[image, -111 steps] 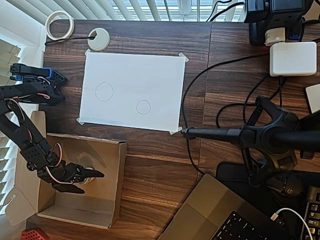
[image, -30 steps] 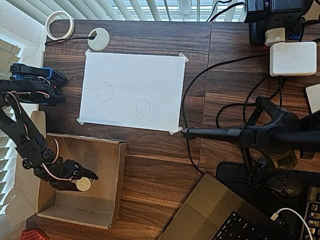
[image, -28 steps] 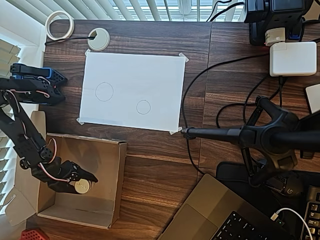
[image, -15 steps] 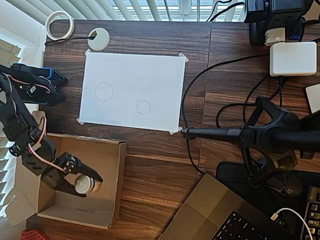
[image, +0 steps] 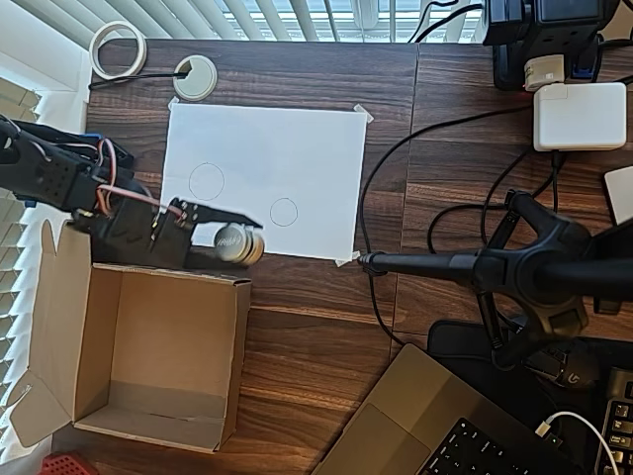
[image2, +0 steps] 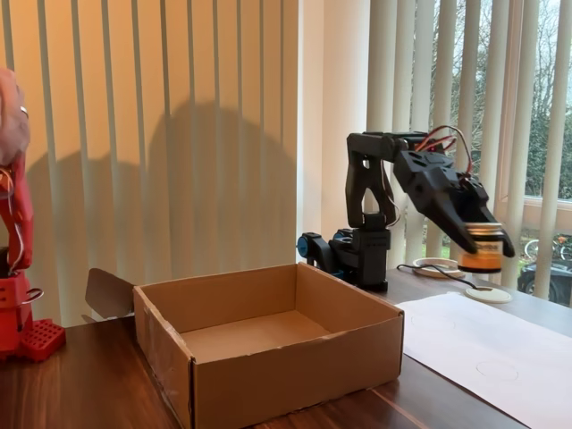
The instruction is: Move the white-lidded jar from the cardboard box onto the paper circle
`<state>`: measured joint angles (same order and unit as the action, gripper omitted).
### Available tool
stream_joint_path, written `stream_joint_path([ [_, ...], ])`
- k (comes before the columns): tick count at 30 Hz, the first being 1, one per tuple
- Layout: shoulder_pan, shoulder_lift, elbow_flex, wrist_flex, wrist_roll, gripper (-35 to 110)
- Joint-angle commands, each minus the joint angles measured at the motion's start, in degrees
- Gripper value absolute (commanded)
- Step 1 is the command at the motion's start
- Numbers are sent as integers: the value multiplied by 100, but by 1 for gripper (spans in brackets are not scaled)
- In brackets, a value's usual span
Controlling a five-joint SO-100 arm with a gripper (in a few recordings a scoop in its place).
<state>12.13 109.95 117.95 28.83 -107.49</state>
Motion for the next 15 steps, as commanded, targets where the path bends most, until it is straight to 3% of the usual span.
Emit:
stream_joint_path([
  [1, -404, 246, 18, -448, -79, 9],
  [15, -466, -1327, 264, -1907, -360, 9],
])
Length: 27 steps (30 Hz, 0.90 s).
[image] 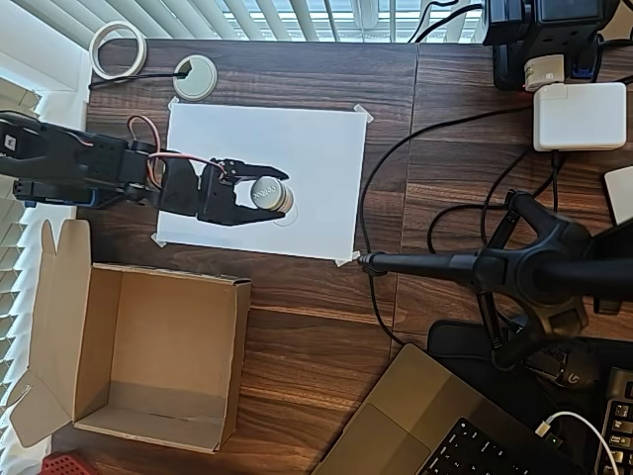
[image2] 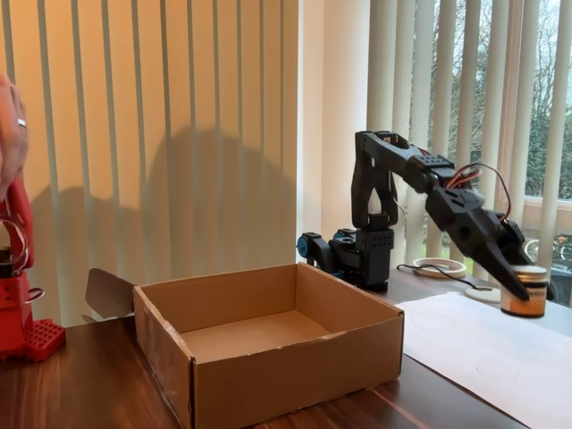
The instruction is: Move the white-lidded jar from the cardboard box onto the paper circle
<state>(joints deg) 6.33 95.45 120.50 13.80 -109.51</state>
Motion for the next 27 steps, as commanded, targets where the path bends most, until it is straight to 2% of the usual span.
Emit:
stream_joint_path([
  [1, 141, 97, 114, -519, -193, 9],
  [10, 211, -18, 694, -923, -325, 8],
  [27, 290, -870, 422, -1354, -387, 8],
])
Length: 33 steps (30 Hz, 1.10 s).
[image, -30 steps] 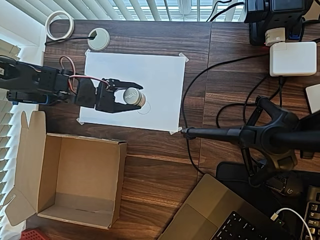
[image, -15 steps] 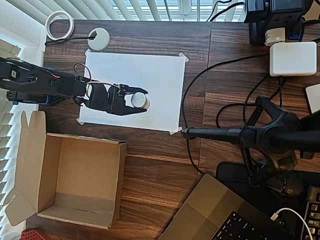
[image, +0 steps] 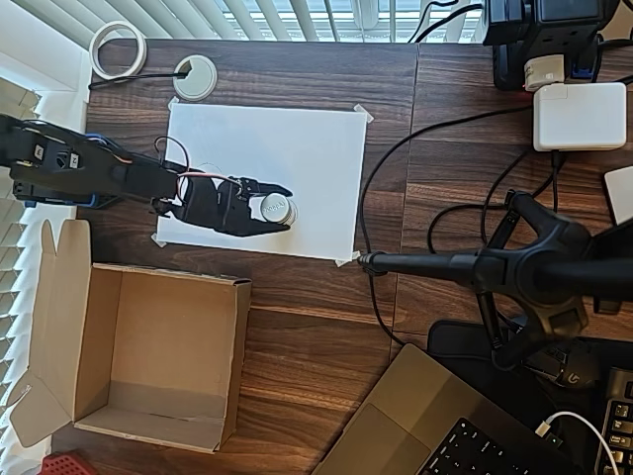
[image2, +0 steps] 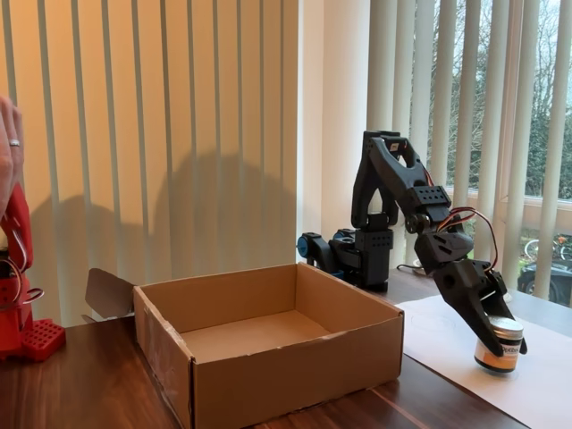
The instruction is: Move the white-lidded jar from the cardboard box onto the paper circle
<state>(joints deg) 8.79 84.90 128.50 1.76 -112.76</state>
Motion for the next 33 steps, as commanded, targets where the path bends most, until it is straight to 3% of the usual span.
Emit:
stream_joint_path([
  [1, 44, 158, -387, -158, -62, 8],
  [19, 0, -53, -633, -158, 9, 9],
  [27, 44, 35, -492, -158, -53, 34],
  [33, -9, 325, -123, -299, 0, 37],
])
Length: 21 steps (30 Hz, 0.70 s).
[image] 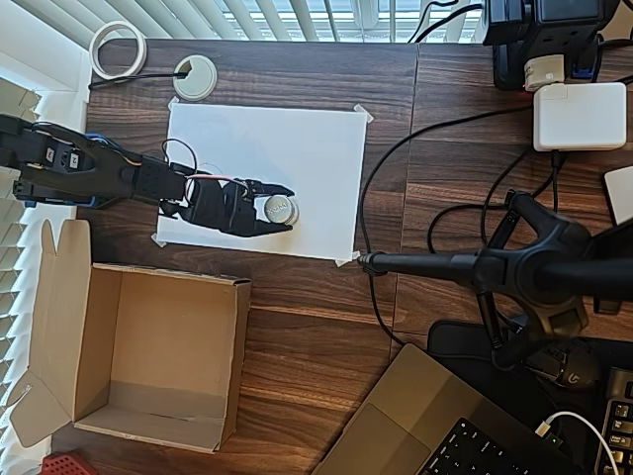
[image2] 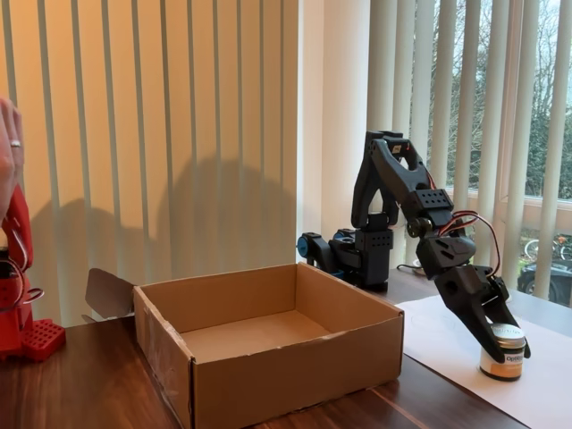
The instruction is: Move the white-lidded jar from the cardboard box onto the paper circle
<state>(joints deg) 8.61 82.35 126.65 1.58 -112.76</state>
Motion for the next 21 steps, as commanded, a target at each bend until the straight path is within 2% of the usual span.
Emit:
stream_joint_path([
  [1, -9, 668, 123, -334, 53, 37],
  [16, 220, 3911, 1107, -404, 1652, 37],
  [19, 193, 4632, 1573, -404, 2628, 36],
  [21, 18, 5238, 2136, -352, 3700, 36],
])
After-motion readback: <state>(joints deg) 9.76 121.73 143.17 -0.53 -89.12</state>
